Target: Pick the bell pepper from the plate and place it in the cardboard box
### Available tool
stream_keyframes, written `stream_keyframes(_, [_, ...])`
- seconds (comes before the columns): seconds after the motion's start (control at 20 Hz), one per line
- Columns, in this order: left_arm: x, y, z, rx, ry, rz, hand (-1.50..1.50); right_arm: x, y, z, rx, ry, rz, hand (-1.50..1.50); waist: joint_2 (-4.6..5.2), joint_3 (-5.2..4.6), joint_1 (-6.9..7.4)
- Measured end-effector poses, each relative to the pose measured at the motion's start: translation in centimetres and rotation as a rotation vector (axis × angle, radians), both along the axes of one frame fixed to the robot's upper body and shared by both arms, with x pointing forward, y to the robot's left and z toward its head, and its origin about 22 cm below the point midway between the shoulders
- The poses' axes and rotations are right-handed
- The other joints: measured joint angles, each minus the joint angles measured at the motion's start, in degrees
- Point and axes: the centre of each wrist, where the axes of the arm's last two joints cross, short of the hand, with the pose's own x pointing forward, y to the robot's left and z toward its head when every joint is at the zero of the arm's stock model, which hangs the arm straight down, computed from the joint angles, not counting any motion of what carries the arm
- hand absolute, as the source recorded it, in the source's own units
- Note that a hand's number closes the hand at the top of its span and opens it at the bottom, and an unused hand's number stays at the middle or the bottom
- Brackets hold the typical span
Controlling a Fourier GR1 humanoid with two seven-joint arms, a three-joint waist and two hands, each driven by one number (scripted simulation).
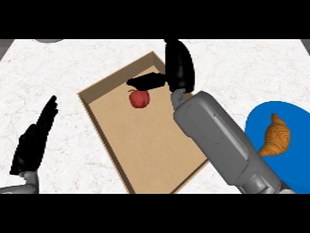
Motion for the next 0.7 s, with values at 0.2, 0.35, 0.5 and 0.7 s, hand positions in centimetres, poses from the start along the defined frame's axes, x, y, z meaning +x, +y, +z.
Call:
stream_keyframes(0.2, [-0.4, 0.1, 0.0, -0.002, 0.002, 0.006, 0.0, 0.2, -3.1, 0.6, 0.163, -0.041, -0.049, -1.5, -0.18, 0.01, -0.62])
stream_keyframes(0.35, [-0.5, 0.3, -0.3, -0.006, 0.005, 0.013, 0.0, 0.5, -6.8, 1.2, 0.238, -0.073, -0.117, -1.5, -0.27, 0.0, -1.04])
stream_keyframes(0.5, [-1.0, 0.4, 0.2, -0.004, 0.006, 0.011, 0.0, 0.3, -11.3, 1.0, 0.272, -0.09, -0.193, -1.5, -0.38, 0.0, -1.24])
stream_keyframes(0.7, [-0.9, 0.4, 0.3, -0.007, 0.003, 0.015, 0.0, -0.6, -18.0, 1.1, 0.313, -0.11, -0.255, -1.5, -0.36, 0.02, -1.47])
